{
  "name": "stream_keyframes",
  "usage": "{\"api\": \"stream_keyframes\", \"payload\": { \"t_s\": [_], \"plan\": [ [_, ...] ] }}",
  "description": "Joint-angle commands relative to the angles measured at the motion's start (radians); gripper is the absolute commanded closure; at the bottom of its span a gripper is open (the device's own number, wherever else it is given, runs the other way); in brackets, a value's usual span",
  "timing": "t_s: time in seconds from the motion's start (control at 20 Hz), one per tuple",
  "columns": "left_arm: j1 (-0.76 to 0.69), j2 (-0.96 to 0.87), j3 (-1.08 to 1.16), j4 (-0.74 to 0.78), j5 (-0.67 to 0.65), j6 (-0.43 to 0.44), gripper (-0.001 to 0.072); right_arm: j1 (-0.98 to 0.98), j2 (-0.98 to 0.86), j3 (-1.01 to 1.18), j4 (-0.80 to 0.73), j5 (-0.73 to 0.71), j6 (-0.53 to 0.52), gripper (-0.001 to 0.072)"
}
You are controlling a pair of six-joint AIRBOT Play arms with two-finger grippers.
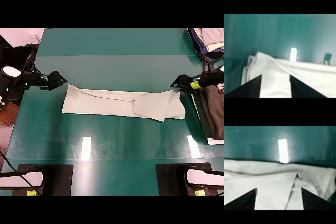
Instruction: Fold the shirts.
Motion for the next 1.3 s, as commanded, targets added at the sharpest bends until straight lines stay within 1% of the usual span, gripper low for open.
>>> {"api": "stream_keyframes", "payload": {
  "t_s": [0.0, 0.05, 0.1, 0.2, 0.4, 0.5, 0.7, 0.85, 0.95, 1.0, 1.1, 1.15, 1.2, 1.25],
  "plan": [
    [-0.002, -0.003, 0.014, 0.003, -0.162, 0.004, 0.051, -0.093, 0.048, -0.067, 0.036, 0.103, -0.098, 0.009],
    [-0.002, -0.003, 0.014, 0.002, -0.188, 0.028, 0.0683, -0.129, 0.062, -0.109, 0.037, 0.107, -0.117, 0.009],
    [-0.002, -0.003, 0.014, -0.001, -0.208, 0.047, 0.0682, -0.161, 0.067, -0.143, 0.043, 0.107, -0.128, 0.0089],
    [-0.007, -0.003, 0.014, -0.004, -0.232, 0.047, 0.0682, -0.214, 0.066, -0.211, 0.078, 0.101, -0.18, 0.0088],
    [-0.056, -0.003, 0.014, -0.001, -0.234, 0.047, 0.0682, -0.245, 0.066, -0.289, 0.082, 0.017, -0.227, 0.0087],
    [-0.095, -0.003, 0.014, 0.0, -0.227, 0.047, 0.0682, -0.243, 0.044, -0.294, 0.097, 0.007, -0.246, 0.0087],
    [-0.167, -0.003, 0.014, 0.003, -0.186, 0.047, 0.0682, -0.24, -0.047, -0.294, 0.216, 0.035, -0.295, 0.0087],
    [-0.192, -0.003, 0.014, 0.005, -0.179, 0.047, 0.0682, -0.241, -0.091, -0.294, 0.283, 0.035, -0.316, 0.0088],
    [-0.193, -0.003, 0.014, 0.003, -0.179, 0.047, 0.0682, -0.24, -0.099, -0.294, 0.292, 0.032, -0.323, 0.0091],
    [-0.193, -0.003, 0.014, 0.003, -0.179, 0.047, 0.0682, -0.24, -0.099, -0.294, 0.298, 0.03, -0.326, 0.0109],
    [-0.193, -0.003, 0.014, 0.003, -0.179, 0.046, 0.0682, -0.237, -0.099, -0.294, 0.333, 0.031, -0.356, 0.0245],
    [-0.193, -0.003, 0.014, 0.003, -0.179, 0.047, 0.0682, -0.229, -0.099, -0.294, 0.342, 0.03, -0.365, 0.0285],
    [-0.193, -0.003, 0.014, 0.003, -0.179, 0.046, 0.0682, -0.213, -0.099, -0.294, 0.341, 0.023, -0.365, 0.0286],
    [-0.193, -0.003, 0.014, 0.003, -0.179, 0.046, 0.0682, -0.195, -0.099, -0.294, 0.341, 0.019, -0.378, 0.0335]
  ]
}}
